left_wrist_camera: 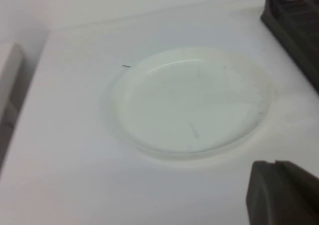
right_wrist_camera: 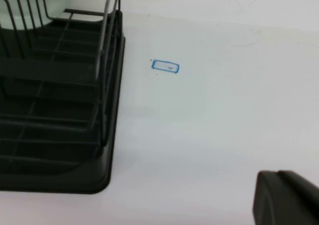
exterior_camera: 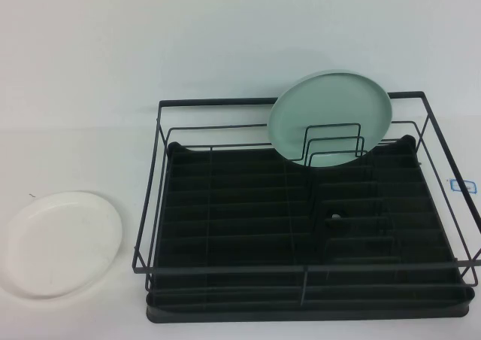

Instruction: Place plate on rack

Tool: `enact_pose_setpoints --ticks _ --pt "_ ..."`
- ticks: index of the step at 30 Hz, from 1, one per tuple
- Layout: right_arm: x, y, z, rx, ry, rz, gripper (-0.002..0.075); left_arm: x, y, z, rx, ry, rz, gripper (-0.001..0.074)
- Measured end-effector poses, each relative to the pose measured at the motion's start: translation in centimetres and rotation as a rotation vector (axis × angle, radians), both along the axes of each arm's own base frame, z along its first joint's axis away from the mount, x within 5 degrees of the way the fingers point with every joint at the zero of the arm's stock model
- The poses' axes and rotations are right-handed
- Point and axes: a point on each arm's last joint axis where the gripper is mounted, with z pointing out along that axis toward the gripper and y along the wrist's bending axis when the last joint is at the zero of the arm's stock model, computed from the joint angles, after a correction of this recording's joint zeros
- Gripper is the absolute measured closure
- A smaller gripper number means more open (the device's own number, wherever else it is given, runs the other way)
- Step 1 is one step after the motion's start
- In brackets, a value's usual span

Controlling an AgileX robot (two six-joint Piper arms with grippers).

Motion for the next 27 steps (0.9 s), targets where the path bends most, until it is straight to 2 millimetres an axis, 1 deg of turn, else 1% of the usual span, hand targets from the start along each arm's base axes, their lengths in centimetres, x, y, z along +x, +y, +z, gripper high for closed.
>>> enact_pose_setpoints --ticks 3,6,9,13,15,19,27 --pt "0.0 0.0 0.0 -0.007 0.001 -0.001 0.0707 0.0 0.1 0.0 0.034 -0.005 0.002 0.0735" --pt "0.0 0.0 0.1 -0.010 -0.006 -0.001 0.0707 0.1 0.1 0.3 0.034 -0.040 0.002 0.0735" --pt "0.2 -0.1 0.5 -0.015 -0.055 -0.003 0.0707 0.3 0.1 1.3 0.032 -0.145 0.003 0.0735" --pt "0.5 -0.1 1.6 -0.004 -0.188 -0.010 0.0707 0.4 0.1 2.8 0.028 -0.313 0.004 0.0735" --pt "0.6 -0.1 2.2 -0.003 -0.250 -0.014 0.0707 0.4 0.1 3.3 0.027 -0.368 0.004 0.0735" --pt "0.6 -0.2 2.9 -0.004 -0.326 -0.019 0.0707 0.4 0.1 3.4 0.025 -0.380 0.004 0.0735" --pt "0.6 -0.2 3.0 -0.003 -0.338 -0.020 0.0707 0.4 0.1 3.4 0.006 -0.380 0.006 0.0735"
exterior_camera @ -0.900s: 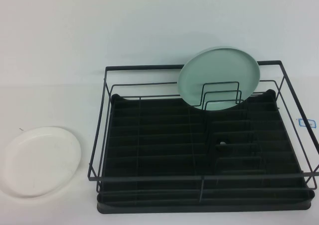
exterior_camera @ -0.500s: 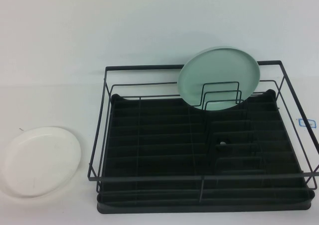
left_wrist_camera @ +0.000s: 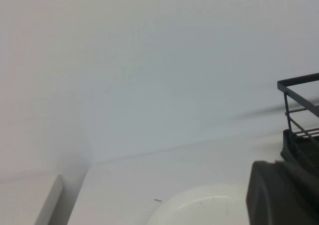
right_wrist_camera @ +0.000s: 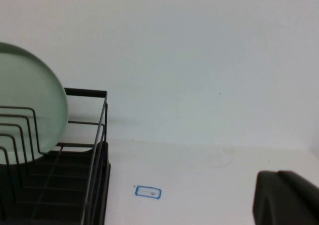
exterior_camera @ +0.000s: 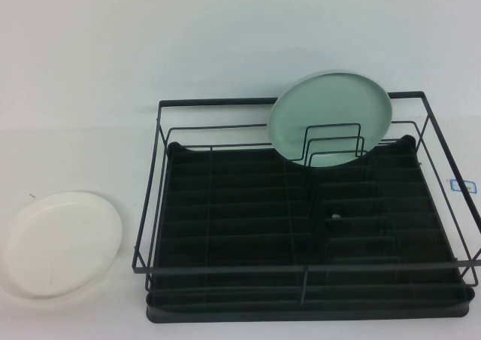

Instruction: Place plate on rack

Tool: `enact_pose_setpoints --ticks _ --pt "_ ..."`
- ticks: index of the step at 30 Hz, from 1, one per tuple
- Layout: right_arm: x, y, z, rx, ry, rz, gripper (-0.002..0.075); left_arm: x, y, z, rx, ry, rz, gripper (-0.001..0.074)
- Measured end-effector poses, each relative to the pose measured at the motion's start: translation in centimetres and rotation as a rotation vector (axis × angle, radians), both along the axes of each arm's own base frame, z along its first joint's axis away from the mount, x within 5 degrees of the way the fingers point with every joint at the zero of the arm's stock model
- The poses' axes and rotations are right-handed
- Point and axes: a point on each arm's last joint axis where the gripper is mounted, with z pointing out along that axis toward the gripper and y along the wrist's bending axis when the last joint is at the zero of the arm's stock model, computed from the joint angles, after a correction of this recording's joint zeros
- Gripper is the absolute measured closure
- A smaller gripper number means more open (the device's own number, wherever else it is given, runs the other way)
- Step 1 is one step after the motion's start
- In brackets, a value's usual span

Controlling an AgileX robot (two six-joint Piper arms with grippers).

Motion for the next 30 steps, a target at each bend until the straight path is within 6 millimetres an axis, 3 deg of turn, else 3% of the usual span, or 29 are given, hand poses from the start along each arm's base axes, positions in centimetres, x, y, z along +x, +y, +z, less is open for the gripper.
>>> enact_pose_setpoints --ticks 11,13,14,16,18,24,27,30 --pt "0.0 -0.1 0.8 0.005 -0.090 -0.006 0.0707 0.0 0.0 0.3 -0.017 -0.036 -0.002 0.0735" --pt "-0.1 0.0 1.0 0.006 -0.083 -0.004 0.0707 -0.1 0.0 0.6 -0.124 -0.064 -0.011 0.0735" --pt "-0.1 0.0 1.4 0.008 -0.083 -0.002 0.0707 -0.1 0.1 0.8 -0.273 -0.080 -0.023 0.0735" --pt "-0.3 0.1 2.6 0.003 -0.090 0.002 0.0707 -0.1 0.1 0.7 -0.489 -0.072 -0.042 0.0735" --pt "-0.7 0.1 4.3 -0.002 -0.108 0.006 0.0707 -0.1 -0.1 0.8 -0.554 0.007 -0.053 0.0735" --pt "-0.7 0.4 9.1 0.023 0.013 0.035 0.0707 -1.6 -0.4 6.0 -0.526 0.018 -0.089 0.0735" --pt "0.1 0.5 11.2 0.048 0.106 0.053 0.0707 -0.6 -0.5 7.9 -0.518 0.102 -0.071 0.0735" --pt "1.2 0.6 13.3 0.074 0.191 0.073 0.0707 1.2 -0.5 8.3 -0.498 0.244 -0.033 0.0735"
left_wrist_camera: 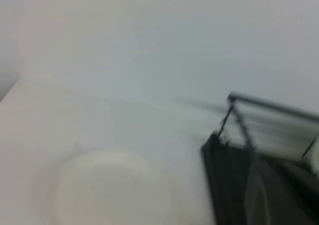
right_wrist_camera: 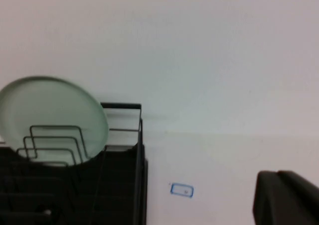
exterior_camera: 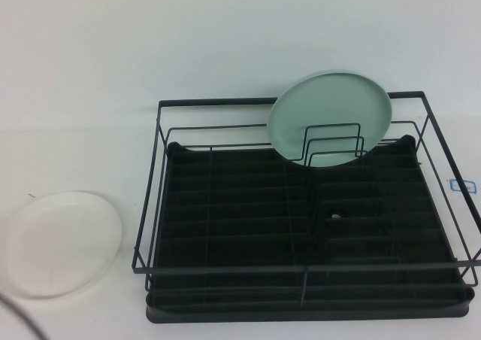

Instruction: Place plate on rack

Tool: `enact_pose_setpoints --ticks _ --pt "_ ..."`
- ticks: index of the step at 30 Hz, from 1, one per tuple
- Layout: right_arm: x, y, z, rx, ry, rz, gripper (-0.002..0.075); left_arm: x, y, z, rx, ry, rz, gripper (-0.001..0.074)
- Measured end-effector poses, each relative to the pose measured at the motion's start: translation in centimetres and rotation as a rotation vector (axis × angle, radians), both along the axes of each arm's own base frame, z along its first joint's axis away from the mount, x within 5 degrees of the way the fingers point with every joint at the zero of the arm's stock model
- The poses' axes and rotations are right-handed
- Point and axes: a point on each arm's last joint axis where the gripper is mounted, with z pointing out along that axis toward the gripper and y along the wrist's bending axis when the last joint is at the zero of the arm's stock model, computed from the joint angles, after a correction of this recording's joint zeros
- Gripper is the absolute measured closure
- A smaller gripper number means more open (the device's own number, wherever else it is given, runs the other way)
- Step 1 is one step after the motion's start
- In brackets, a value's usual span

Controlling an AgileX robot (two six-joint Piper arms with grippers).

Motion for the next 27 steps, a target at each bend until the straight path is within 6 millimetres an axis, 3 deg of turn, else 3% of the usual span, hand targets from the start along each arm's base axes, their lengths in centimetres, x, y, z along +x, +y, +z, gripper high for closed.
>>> enact_pose_setpoints --ticks 8,12,16,21,27 --pt "3.5 0.1 1.7 -0.015 0.276 0.070 0.0707 6.5 0.5 -0.8 0.047 0.117 0.058 0.0735" --pt "4.4 0.0 1.7 -0.032 0.321 0.079 0.0707 9.8 0.8 -2.8 0.087 0.253 0.066 0.0729" --pt "4.3 0.1 1.2 -0.069 0.393 0.107 0.0707 12.8 2.8 -4.5 0.068 0.455 0.169 0.0632" --pt "3.7 0.3 0.4 -0.068 0.498 0.140 0.0707 16.0 4.8 -4.4 0.058 0.647 0.227 0.0464" --pt "3.2 0.7 -0.1 -0.024 0.579 0.180 0.0707 20.4 5.3 -5.2 0.094 0.800 0.152 0.0429"
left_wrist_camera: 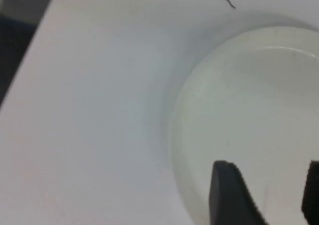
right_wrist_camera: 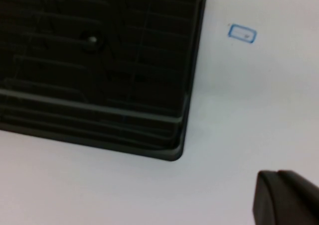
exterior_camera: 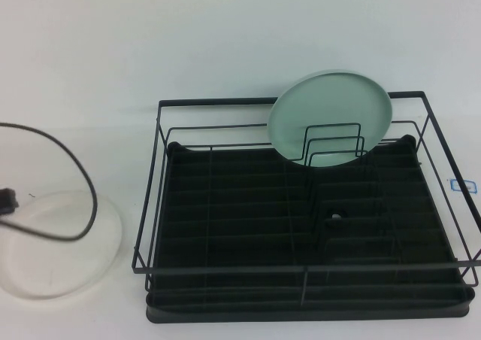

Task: Place plate on rack
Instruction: Pick up the plate from the table

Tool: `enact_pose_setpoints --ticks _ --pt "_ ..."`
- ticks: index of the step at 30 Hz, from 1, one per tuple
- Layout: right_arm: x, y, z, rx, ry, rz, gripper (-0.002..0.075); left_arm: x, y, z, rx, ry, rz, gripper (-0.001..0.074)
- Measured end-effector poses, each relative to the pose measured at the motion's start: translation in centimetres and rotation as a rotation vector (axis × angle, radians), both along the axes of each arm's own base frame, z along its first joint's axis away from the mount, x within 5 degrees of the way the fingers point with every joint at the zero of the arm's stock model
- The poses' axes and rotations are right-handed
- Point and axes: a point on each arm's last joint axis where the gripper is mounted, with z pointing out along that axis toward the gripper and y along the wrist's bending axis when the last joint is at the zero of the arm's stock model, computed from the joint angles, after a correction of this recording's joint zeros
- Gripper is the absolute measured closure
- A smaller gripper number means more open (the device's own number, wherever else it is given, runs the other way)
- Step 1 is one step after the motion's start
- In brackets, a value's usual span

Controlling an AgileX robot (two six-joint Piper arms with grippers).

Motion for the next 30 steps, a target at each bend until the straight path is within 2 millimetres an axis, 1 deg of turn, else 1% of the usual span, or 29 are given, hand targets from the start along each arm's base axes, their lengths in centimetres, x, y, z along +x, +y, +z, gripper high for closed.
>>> enact_pose_setpoints --ticks 2,4,7,10,13,19,24,30 --pt "-0.1 0.2 -0.1 0.017 0.013 0.010 0.0707 1.4 0.4 -0.3 -0.022 0.032 -0.018 0.0428" --pt "-0.2 0.3 -0.1 0.019 0.020 0.023 0.0707 2.2 1.0 -0.5 -0.018 0.057 -0.030 0.0427" --pt "-0.3 0.3 -0.2 0.022 0.032 0.029 0.0707 3.3 2.0 -1.0 -0.010 0.084 -0.029 0.0427" --pt "-0.3 0.4 -0.2 0.030 0.043 0.035 0.0707 4.1 2.7 -2.1 -0.006 0.116 -0.034 0.0427" --pt "-0.4 0.6 -0.2 0.050 0.050 0.044 0.0707 4.6 2.8 -3.5 -0.006 0.149 -0.049 0.0429" --pt "-0.5 1.0 -0.2 0.077 0.053 0.075 0.0707 5.5 3.0 -6.0 -0.004 0.190 -0.073 0.0462" --pt "-0.5 1.0 -0.2 0.074 0.058 0.081 0.0707 6.0 3.1 -6.7 0.001 0.195 -0.077 0.0482" --pt "-0.5 1.0 -0.2 0.076 0.059 0.083 0.0707 6.4 3.3 -7.6 0.004 0.191 -0.075 0.0484"
